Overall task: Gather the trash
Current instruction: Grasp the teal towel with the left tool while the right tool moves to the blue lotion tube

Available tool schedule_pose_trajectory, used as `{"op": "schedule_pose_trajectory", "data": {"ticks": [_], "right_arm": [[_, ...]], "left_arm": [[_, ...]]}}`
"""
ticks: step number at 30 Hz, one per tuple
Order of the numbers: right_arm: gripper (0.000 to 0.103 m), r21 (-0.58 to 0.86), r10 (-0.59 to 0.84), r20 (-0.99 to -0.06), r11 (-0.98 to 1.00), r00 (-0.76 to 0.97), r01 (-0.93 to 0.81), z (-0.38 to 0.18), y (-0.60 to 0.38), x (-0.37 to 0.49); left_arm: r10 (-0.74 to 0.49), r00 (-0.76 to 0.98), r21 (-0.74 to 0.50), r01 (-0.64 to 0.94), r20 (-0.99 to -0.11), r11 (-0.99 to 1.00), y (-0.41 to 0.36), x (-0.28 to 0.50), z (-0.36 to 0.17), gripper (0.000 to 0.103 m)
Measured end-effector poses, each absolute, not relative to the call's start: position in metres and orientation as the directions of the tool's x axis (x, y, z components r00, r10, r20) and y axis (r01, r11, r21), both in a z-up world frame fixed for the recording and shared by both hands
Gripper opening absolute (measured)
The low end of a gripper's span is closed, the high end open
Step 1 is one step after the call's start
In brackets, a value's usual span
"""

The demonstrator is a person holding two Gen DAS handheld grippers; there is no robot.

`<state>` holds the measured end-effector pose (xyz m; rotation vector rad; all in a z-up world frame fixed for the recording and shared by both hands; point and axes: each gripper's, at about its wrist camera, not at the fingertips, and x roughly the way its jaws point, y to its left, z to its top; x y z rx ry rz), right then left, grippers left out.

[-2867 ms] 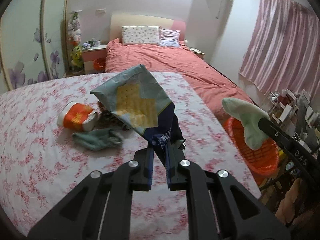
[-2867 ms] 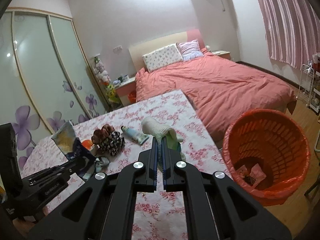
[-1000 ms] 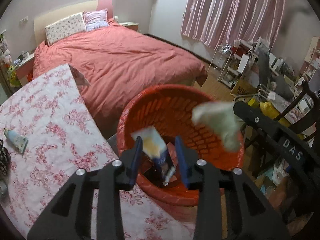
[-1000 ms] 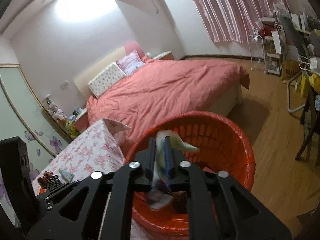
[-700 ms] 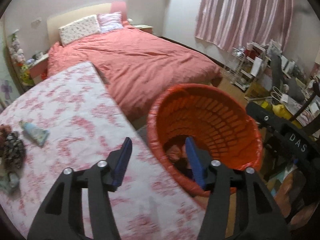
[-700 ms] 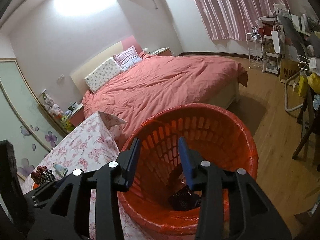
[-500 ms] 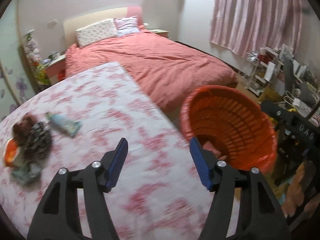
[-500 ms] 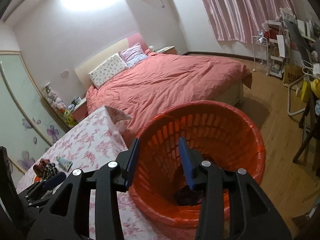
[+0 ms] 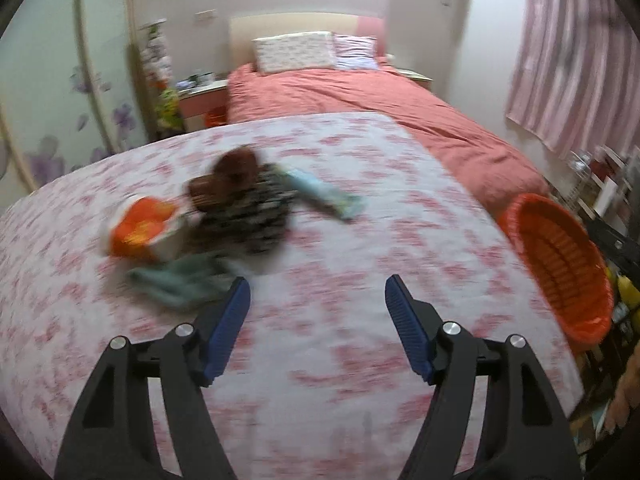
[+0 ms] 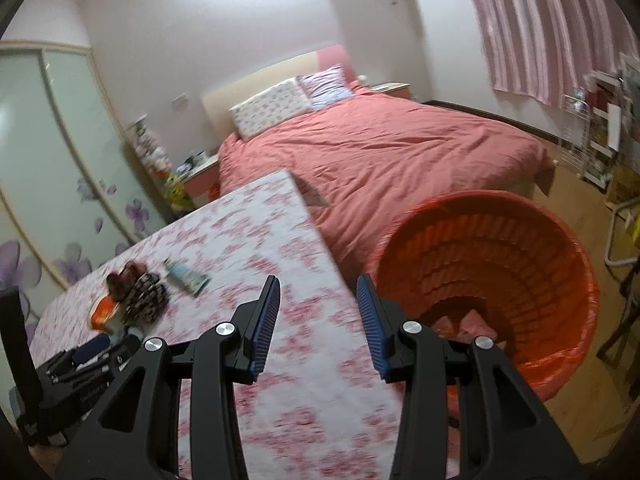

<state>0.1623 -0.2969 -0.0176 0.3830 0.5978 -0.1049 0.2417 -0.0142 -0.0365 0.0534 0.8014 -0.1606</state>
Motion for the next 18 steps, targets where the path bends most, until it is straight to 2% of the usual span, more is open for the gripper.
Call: {"op": "schedule_pose_trajectory", "data": {"ticks": [7,12,16,18], "right_arm": [[0.041,0.291,0.084,-0.6,0.949,0.796,0.119,-0.024,-0.253,0.18],[0.041,0.267,0.115,-0.628,0.961,0.769,0.074,-0.031,-0.228,0.193],[0.041,0.259,0.126,-0.646,0.964,0.753,0.061,-0.038,-0.218,0.201],[0.041,0.257,0.13,-0.653,0.965,0.747,0.057,-0.041,-0.214,0.205]], "left_arm": [[-0.05,0.659,-0.068,-0.002,-0.75,0.998,0.053,0.265,-0.056,0.071],[-0.082,0.626,-0.113,-0.01,-0.776,0.993,0.061,0.281,-0.068,0.071],[-0.074,0.606,-0.1,-0.01,-0.792,0.995,0.061,0.29,-0.08,0.071],[-0.061,0.616,-0.083,-0.007,-0.786,0.997,0.059,0.291,-0.08,0.066]]}}
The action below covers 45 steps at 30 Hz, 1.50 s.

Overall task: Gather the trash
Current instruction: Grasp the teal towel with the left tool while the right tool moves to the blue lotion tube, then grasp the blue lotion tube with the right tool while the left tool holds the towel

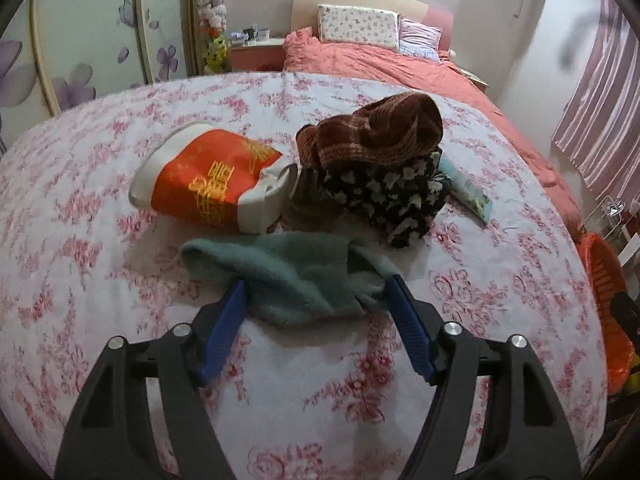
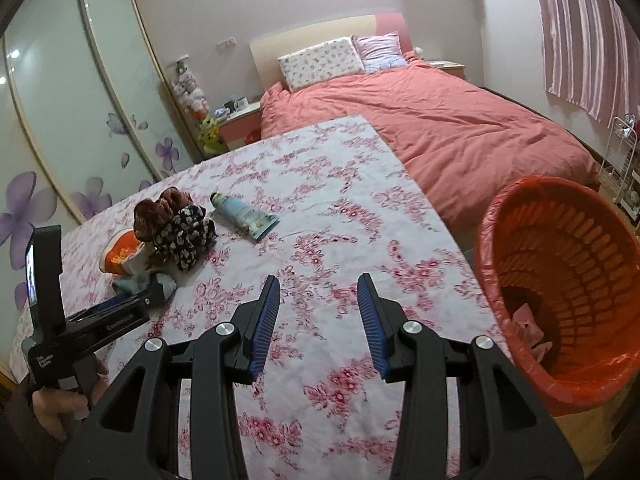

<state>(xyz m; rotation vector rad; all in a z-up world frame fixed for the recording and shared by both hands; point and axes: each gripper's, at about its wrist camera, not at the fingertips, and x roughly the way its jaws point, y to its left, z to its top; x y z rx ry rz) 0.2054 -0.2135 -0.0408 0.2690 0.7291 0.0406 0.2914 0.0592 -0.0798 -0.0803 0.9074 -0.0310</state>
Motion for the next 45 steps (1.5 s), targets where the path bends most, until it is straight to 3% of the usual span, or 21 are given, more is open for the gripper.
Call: {"op": "schedule_pose_trajectory", "data": {"ticks": [2,4,7,12,15,19,27,33,39,41,45], "right_arm": [[0.041,0.255,0.134,-0.659,0.966,0.74,0.052,-0.043,-0.21,0.21],[0.041,0.253,0.144,-0.669,0.967,0.73,0.042,-0.047,-0.204,0.217],[0.041,0.242,0.155,-0.68,0.97,0.717,0.02,-0.05,-0.193,0.23],[0.041,0.228,0.17,-0.691,0.974,0.703,-0.012,-0.054,-0.171,0.265],[0.051,0.235,0.186,-0.701,0.972,0.688,-0.023,-0.058,-0.158,0.293],[0.056,0.214,0.193,-0.713,0.975,0.674,-0.052,-0.063,-0.137,0.325],[0.057,0.121,0.148,-0.742,0.989,0.654,-0.087,-0.069,-0.115,0.352],[0.052,0.068,0.134,-0.748,0.99,0.65,-0.126,-0.068,-0.11,0.36],[0.061,0.059,0.146,-0.769,0.986,0.623,-0.158,-0.065,-0.104,0.374],[0.06,0.049,0.148,-0.773,0.984,0.617,-0.174,-0.066,-0.102,0.377],[0.036,0.003,0.109,-0.777,0.986,0.62,-0.168,-0.066,-0.104,0.375]], "left_arm": [[-0.042,0.623,-0.06,-0.008,-0.781,0.998,0.058,0.293,-0.08,0.049],[-0.049,0.626,-0.062,0.0,-0.778,0.998,0.062,0.292,-0.08,0.026],[-0.069,0.619,-0.074,0.017,-0.782,0.997,0.073,0.29,-0.078,0.018],[-0.027,0.619,-0.018,0.02,-0.785,1.0,0.095,0.276,-0.077,0.018],[-0.002,0.618,0.001,0.005,-0.786,1.0,0.111,0.27,-0.076,0.022],[-0.022,0.621,-0.03,-0.003,-0.783,1.0,0.127,0.27,-0.077,0.025],[-0.043,0.634,-0.048,0.009,-0.772,0.999,0.131,0.269,-0.078,0.026],[-0.05,0.633,-0.06,0.006,-0.772,0.998,0.132,0.27,-0.079,0.026],[-0.06,0.632,-0.071,0.009,-0.773,0.997,0.132,0.269,-0.08,0.026],[-0.058,0.631,-0.067,0.01,-0.773,0.998,0.131,0.269,-0.08,0.026],[-0.065,0.631,-0.077,0.009,-0.773,0.997,0.131,0.269,-0.08,0.026]]}}
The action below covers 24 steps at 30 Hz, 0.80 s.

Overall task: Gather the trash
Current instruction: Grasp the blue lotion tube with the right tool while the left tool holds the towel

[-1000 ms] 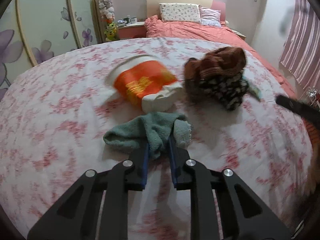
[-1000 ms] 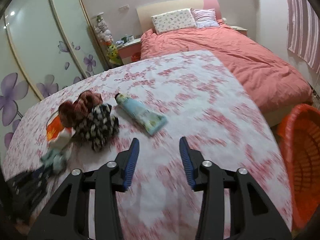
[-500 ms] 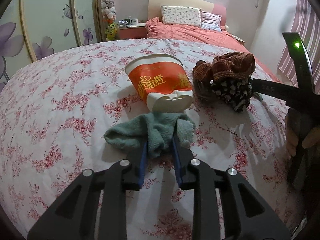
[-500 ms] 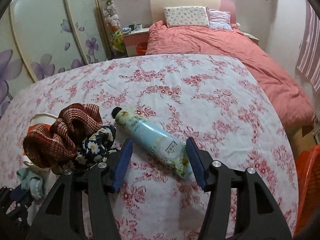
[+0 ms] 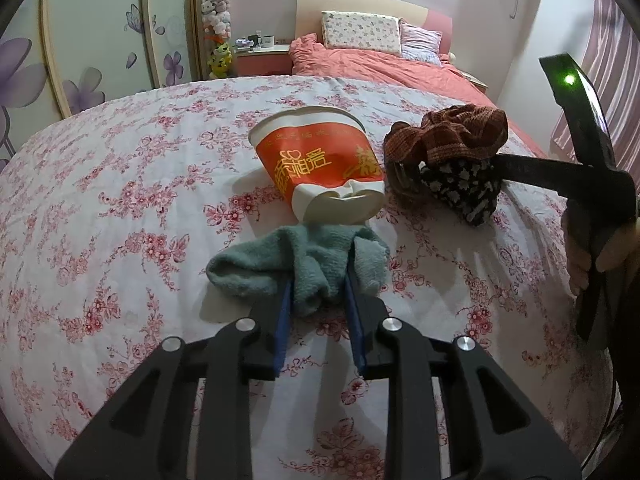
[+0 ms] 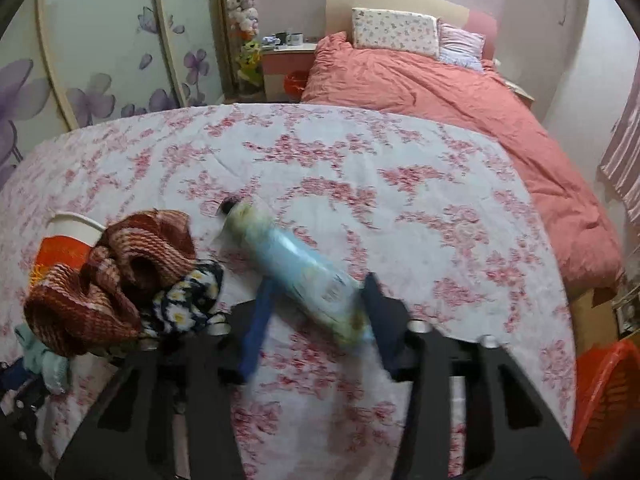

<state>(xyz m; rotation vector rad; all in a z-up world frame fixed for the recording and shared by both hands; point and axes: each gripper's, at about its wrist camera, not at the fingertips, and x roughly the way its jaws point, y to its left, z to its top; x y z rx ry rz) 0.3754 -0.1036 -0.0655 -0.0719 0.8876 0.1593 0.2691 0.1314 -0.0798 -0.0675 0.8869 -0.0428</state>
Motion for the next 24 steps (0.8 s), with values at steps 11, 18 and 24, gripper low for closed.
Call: {"op": "schedule_pose_trajectory", "data": {"ticks": [11,18,24], "right_arm": [[0.01,0.125,0.143,-0.773,0.989,0.618,-0.073,-0.066,-0.132,0.324],[0.061,0.068,0.123,-0.761,0.992,0.637,-0.11,-0.057,-0.103,0.368],[0.064,-0.06,0.071,-0.771,0.981,0.633,-0.183,-0.068,-0.079,0.405]], "left_arm": [[-0.105,0.633,-0.126,0.012,-0.767,0.992,0.138,0.268,-0.081,0.027],[-0.158,0.636,-0.191,0.016,-0.756,0.981,0.147,0.268,-0.082,0.028],[-0.189,0.636,-0.229,0.02,-0.748,0.973,0.151,0.267,-0.082,0.029]]}}
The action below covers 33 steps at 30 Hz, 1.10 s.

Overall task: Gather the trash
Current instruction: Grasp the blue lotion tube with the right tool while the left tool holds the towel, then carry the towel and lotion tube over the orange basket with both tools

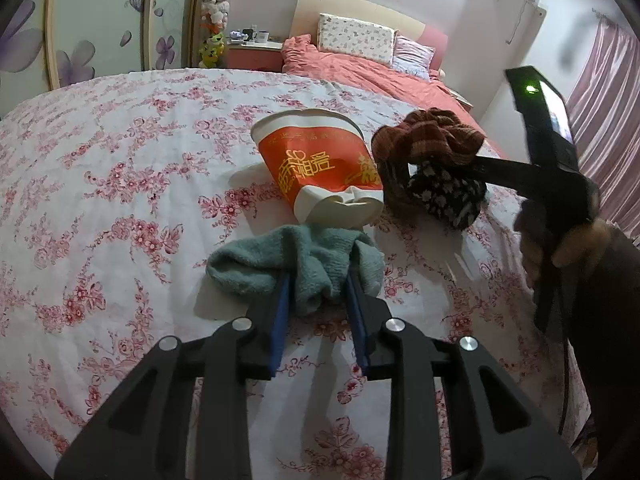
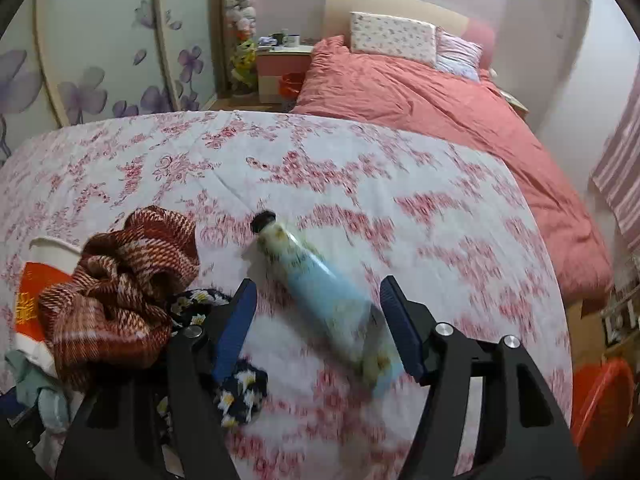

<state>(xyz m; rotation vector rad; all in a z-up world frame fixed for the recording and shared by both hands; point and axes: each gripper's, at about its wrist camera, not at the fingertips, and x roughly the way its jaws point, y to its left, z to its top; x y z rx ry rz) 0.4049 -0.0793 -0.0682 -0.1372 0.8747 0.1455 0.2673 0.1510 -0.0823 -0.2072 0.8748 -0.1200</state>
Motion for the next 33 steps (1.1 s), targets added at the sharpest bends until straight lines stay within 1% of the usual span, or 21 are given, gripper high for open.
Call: {"op": "schedule_pose_trajectory", "data": {"ticks": [2,4,7,10,14,18,20,21,22,24,26,27,28,29,33], "right_arm": [[0.06,-0.055,0.083,-0.782,0.978,0.617,-0.201,-0.072,-0.079,0.411],[0.039,-0.007,0.127,-0.782,0.977,0.61,-0.212,-0.071,-0.082,0.409],[0.033,0.018,0.122,-0.785,0.984,0.608,-0.175,-0.07,-0.091,0.397],[0.029,0.052,0.1,-0.794,0.994,0.6,-0.096,-0.07,-0.108,0.371],[0.029,0.091,0.064,-0.814,0.996,0.578,0.019,-0.069,-0.128,0.315],[0.029,0.117,0.077,-0.817,0.993,0.571,0.033,-0.07,-0.133,0.274],[0.036,0.155,0.105,-0.812,0.987,0.575,0.039,-0.069,-0.135,0.272],[0.044,0.167,0.107,-0.808,0.985,0.58,0.051,-0.068,-0.136,0.276],[0.047,0.174,0.11,-0.8,0.983,0.59,0.053,-0.066,-0.136,0.278],[0.048,0.168,0.108,-0.786,0.985,0.609,0.042,-0.063,-0.133,0.288],[0.048,0.156,0.101,-0.782,0.987,0.615,0.036,-0.064,-0.13,0.297],[0.044,0.157,0.106,-0.79,0.987,0.604,0.033,-0.067,-0.129,0.304],[0.032,0.168,0.119,-0.8,0.985,0.588,0.028,-0.071,-0.13,0.307],[0.027,0.169,0.123,-0.804,0.985,0.582,0.025,-0.074,-0.129,0.307],[0.028,0.145,0.112,-0.795,0.989,0.596,0.007,-0.074,-0.138,0.275]], "left_arm": [[-0.191,0.636,-0.23,0.022,-0.748,0.973,0.151,0.268,-0.082,0.03],[-0.192,0.636,-0.23,0.023,-0.748,0.973,0.15,0.268,-0.082,0.03],[-0.19,0.636,-0.228,0.023,-0.748,0.973,0.15,0.268,-0.082,0.03],[-0.188,0.636,-0.226,0.022,-0.748,0.974,0.149,0.267,-0.082,0.03],[-0.19,0.636,-0.228,0.023,-0.748,0.973,0.149,0.267,-0.082,0.03],[-0.189,0.637,-0.228,0.022,-0.748,0.974,0.149,0.268,-0.082,0.031],[-0.186,0.636,-0.219,0.027,-0.749,0.975,0.147,0.268,-0.081,0.034],[-0.181,0.636,-0.208,0.032,-0.75,0.978,0.145,0.268,-0.081,0.036],[-0.171,0.636,-0.195,0.033,-0.752,0.98,0.143,0.268,-0.08,0.037],[-0.154,0.635,-0.174,0.031,-0.757,0.984,0.139,0.268,-0.08,0.038],[-0.15,0.634,-0.173,0.027,-0.759,0.985,0.136,0.268,-0.08,0.042],[-0.147,0.631,-0.171,0.023,-0.762,0.985,0.134,0.268,-0.079,0.044],[-0.149,0.627,-0.175,0.02,-0.765,0.984,0.133,0.27,-0.079,0.045],[-0.152,0.624,-0.182,0.016,-0.767,0.983,0.133,0.272,-0.078,0.045],[-0.151,0.619,-0.183,0.012,-0.771,0.983,0.128,0.275,-0.077,0.045]]}}
